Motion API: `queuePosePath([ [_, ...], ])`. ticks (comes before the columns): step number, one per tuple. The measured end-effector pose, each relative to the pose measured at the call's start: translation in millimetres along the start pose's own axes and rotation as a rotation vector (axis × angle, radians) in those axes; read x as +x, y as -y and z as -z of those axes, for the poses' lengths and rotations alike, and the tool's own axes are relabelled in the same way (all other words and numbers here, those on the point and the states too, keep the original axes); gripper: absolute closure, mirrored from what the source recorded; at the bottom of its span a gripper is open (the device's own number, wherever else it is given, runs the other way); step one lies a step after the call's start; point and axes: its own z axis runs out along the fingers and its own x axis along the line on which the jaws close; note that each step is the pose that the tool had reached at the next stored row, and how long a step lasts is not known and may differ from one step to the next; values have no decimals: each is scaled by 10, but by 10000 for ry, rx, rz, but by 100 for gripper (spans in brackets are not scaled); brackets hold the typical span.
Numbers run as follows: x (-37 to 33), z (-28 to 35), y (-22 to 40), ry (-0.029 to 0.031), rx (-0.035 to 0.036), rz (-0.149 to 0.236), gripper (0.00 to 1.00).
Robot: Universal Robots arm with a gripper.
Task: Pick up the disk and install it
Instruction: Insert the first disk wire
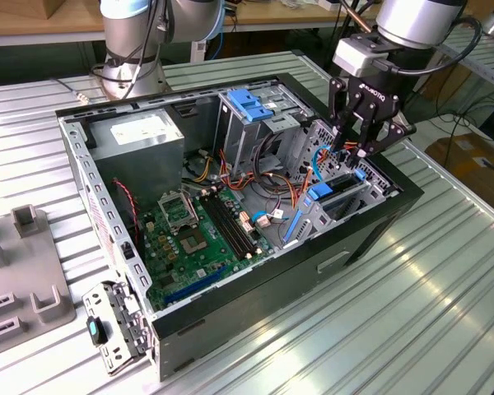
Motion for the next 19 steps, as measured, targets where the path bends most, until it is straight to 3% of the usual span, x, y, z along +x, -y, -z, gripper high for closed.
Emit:
queuePosePath([
  [2,0,-1,0,0,0,1,59],
  [5,0,-1,0,0,0,0,73],
  [9,0,-2,0,0,0,0,73],
  [13,0,-3,0,1,0,0,84],
  [19,0,-4,0,0,0,0,84],
])
